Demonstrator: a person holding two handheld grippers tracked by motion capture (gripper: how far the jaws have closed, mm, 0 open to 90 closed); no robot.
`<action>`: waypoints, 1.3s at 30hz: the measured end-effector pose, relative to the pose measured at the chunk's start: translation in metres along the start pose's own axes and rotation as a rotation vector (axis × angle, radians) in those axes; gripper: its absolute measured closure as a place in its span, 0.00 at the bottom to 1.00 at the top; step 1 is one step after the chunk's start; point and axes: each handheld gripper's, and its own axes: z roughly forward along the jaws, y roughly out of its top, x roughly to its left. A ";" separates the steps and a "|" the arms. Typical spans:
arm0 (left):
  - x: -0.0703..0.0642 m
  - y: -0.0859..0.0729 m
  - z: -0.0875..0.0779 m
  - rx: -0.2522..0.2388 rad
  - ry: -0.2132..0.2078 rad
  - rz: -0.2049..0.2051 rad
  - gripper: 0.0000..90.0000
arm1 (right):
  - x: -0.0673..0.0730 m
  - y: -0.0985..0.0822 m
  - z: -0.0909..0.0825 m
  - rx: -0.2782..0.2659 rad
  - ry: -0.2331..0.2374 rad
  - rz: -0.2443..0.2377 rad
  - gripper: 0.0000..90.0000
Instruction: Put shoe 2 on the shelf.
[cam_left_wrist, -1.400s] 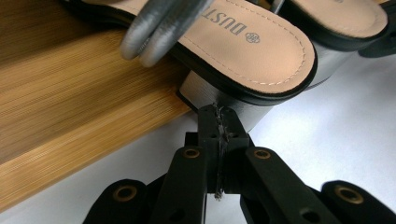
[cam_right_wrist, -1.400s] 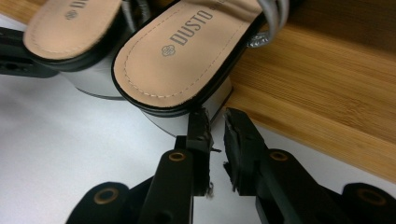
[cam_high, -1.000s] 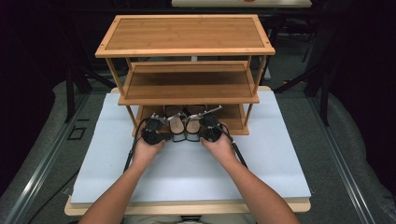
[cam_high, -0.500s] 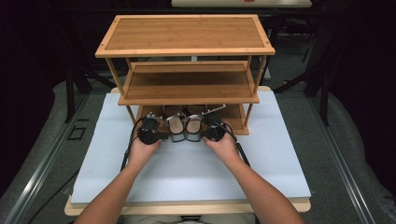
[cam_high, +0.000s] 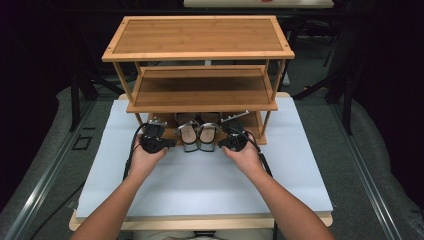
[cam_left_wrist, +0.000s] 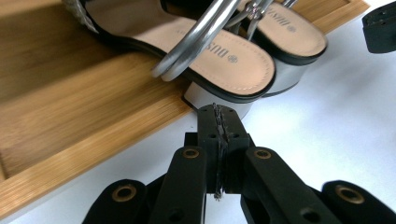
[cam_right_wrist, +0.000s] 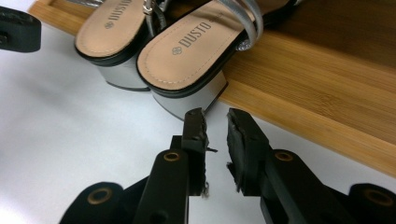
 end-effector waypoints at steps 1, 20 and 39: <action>-0.001 0.000 -0.003 -0.005 -0.002 0.000 0.99 | -0.001 -0.001 -0.003 -0.007 0.002 -0.013 0.85; 0.012 -0.045 -0.068 -0.059 0.019 0.010 0.99 | -0.016 -0.039 -0.075 -0.099 -0.053 -0.041 0.84; 0.026 -0.111 -0.089 -0.055 0.049 -0.073 0.97 | -0.048 -0.108 -0.081 -0.116 -0.060 0.101 0.82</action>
